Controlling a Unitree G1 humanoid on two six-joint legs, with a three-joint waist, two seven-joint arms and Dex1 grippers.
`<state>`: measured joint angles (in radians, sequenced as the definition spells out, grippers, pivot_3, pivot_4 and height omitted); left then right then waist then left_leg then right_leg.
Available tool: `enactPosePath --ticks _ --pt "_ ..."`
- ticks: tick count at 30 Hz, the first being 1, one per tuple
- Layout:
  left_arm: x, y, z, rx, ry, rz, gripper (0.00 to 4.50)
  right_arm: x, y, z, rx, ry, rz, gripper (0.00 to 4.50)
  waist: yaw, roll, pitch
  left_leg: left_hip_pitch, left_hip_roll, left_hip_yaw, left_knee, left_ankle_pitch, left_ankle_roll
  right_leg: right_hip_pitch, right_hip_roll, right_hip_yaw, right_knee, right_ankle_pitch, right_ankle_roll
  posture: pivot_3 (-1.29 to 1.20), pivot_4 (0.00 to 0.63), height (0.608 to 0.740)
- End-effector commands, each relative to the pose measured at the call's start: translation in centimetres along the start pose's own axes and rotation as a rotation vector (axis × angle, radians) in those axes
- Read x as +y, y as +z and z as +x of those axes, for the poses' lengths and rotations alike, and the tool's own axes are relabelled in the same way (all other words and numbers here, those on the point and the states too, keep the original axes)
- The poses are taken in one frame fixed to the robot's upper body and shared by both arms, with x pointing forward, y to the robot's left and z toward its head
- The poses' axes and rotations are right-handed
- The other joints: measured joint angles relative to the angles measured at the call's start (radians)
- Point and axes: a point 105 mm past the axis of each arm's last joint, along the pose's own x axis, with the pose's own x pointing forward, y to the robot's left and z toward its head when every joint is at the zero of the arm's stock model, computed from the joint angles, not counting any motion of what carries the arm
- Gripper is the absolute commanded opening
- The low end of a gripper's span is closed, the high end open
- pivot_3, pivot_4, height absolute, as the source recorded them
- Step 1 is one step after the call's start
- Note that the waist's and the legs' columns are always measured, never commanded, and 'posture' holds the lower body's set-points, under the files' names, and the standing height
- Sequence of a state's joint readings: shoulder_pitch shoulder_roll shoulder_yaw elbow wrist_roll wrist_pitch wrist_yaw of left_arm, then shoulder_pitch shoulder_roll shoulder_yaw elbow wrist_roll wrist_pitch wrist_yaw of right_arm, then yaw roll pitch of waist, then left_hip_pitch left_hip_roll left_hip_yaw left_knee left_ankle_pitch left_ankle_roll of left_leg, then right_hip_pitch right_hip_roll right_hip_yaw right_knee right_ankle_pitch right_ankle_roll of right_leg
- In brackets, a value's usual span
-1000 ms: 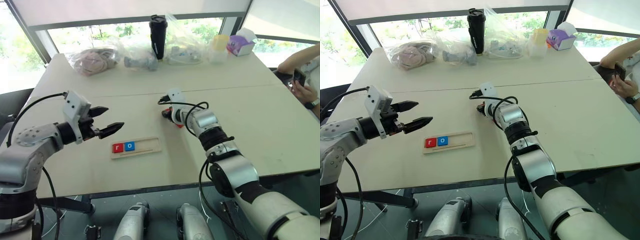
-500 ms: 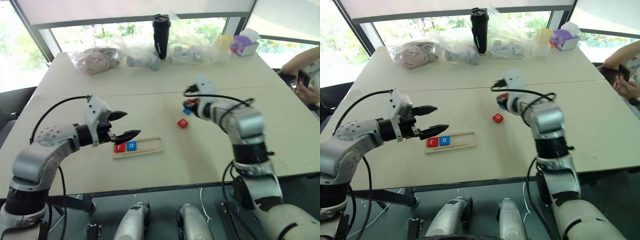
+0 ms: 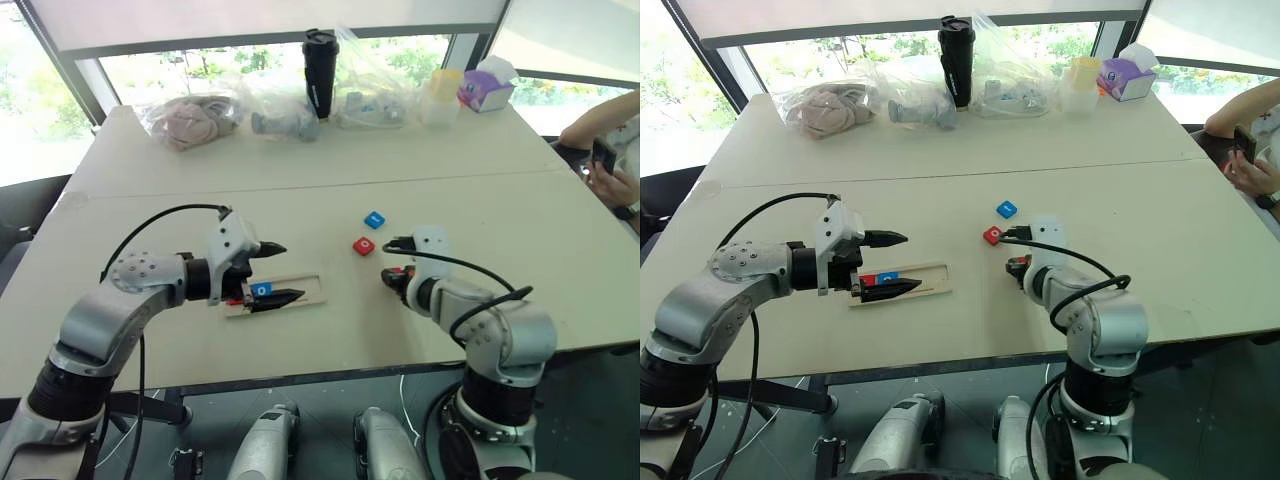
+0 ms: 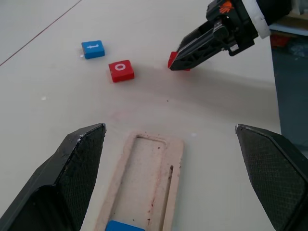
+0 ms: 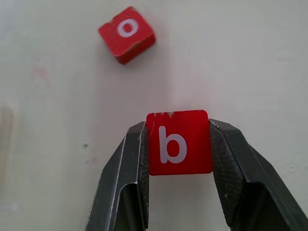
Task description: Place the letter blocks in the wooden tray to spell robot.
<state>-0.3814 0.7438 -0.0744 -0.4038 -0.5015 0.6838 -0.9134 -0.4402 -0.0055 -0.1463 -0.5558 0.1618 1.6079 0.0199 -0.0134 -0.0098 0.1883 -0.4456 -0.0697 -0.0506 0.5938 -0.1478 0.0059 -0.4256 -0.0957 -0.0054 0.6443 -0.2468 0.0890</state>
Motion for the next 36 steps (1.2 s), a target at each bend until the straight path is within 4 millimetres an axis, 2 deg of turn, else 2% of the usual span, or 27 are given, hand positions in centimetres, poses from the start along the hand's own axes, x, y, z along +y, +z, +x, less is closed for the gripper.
enactPosePath --ticks 1,3,7,9,10,16,18,20,21,24,27,30,36 --pt "-0.3 0.8 0.0 -0.017 -0.011 0.039 4.50 0.5 -0.1 -0.2 -0.009 -0.021 0.001 1.18 0.000 0.000 0.000 0.000 0.000 0.000 0.000 0.000 0.000 0.000 0.000 0.000 0.000 0.000 0.000 0.00 0.150 0.740" --pt "-0.3 1.0 -0.2 -0.028 -0.008 0.029 4.50 1.0 -0.3 -0.2 -0.006 -0.013 -0.006 1.18 -0.001 0.000 0.000 0.000 0.000 0.000 0.000 0.000 0.000 0.000 0.000 0.000 0.000 0.000 0.000 0.00 0.150 0.740" --pt "0.0 0.7 -0.6 -0.012 0.012 0.024 4.50 1.3 -0.2 -0.1 -0.004 -0.007 -0.024 3.21 -0.002 0.000 0.000 0.000 0.000 0.000 0.000 0.000 0.000 0.000 0.000 0.000 0.000 0.000 0.000 0.00 0.150 0.740" --pt "0.0 0.6 -0.7 -0.009 0.013 0.022 4.50 0.6 0.5 -0.4 -0.024 -0.026 -0.054 4.30 0.000 0.000 0.000 0.000 0.000 0.000 -0.001 0.000 0.000 0.000 0.000 0.000 -0.001 0.000 0.000 0.00 0.150 0.740" --pt "0.1 0.5 -0.8 -0.007 0.015 0.020 4.50 0.0 1.3 -0.7 -0.048 -0.034 -0.072 4.43 0.000 0.000 0.000 0.000 0.000 0.000 0.000 0.000 0.000 0.000 0.000 -0.001 -0.001 0.000 0.000 0.00 0.150 0.740" --pt "0.2 0.5 -1.3 0.005 0.010 0.018 4.50 -1.1 4.5 -2.7 -0.121 0.075 -0.227 4.43 -0.001 0.001 0.000 0.000 0.000 -0.001 -0.002 -0.001 0.001 0.001 0.000 -0.002 -0.012 0.000 0.000 0.00 0.150 0.740" --pt "0.0 1.3 -1.6 -0.014 -0.025 0.007 4.50 -1.2 6.8 -4.2 -0.174 0.235 -0.363 4.43 0.002 0.002 0.002 -0.001 0.000 -0.001 -0.003 -0.001 0.001 0.002 0.000 -0.003 -0.013 0.000 0.000 0.00 0.150 0.740" --pt "-0.3 1.4 -1.7 0.005 -0.056 0.026 4.50 -1.5 7.7 -5.1 -0.195 0.388 -0.523 4.43 0.003 0.002 0.002 -0.007 0.000 -0.001 -0.002 0.000 0.004 0.001 0.000 -0.004 -0.014 0.000 0.001 0.00 0.150 0.740" --pt "-0.3 1.4 -1.8 0.014 -0.064 0.033 4.50 -1.5 7.4 -5.2 -0.192 0.451 -0.593 4.43 0.002 0.001 0.002 -0.008 -0.001 -0.001 -0.001 0.000 0.005 0.001 0.000 -0.005 -0.014 0.000 0.002 0.00 0.150 0.740" --pt "-0.6 1.6 -1.9 0.033 -0.088 0.048 4.50 -1.8 4.4 -5.3 -0.130 0.668 -0.819 4.43 0.001 0.000 0.001 -0.007 0.000 -0.001 -0.001 -0.002 0.007 0.004 0.000 -0.006 -0.015 -0.002 0.005 0.00 0.150 0.740" --pt "-0.6 1.5 -2.0 0.049 -0.092 0.061 4.50 -3.1 2.5 -4.1 -0.051 0.725 -0.922 4.43 -0.005 0.000 0.002 -0.006 0.000 0.000 -0.001 -0.002 0.008 0.005 -0.001 -0.005 -0.015 -0.002 0.005 0.00 0.150 0.740" --pt "-0.6 1.6 -2.4 0.051 -0.079 0.046 4.50 -3.2 2.2 -2.9 -0.046 0.771 -1.024 4.43 -0.003 0.001 0.002 -0.006 0.000 0.000 0.002 -0.002 0.008 0.005 -0.001 -0.004 -0.014 -0.002 0.005 0.00 0.150 0.740" --pt "-0.4 1.2 -3.3 0.066 -0.021 0.015 4.50 -3.2 2.3 -0.5 -0.049 0.828 -1.048 4.43 0.004 0.000 0.002 -0.005 0.000 -0.001 0.002 -0.003 0.007 0.005 -0.001 -0.003 -0.014 -0.001 0.004 0.00 0.150 0.740"
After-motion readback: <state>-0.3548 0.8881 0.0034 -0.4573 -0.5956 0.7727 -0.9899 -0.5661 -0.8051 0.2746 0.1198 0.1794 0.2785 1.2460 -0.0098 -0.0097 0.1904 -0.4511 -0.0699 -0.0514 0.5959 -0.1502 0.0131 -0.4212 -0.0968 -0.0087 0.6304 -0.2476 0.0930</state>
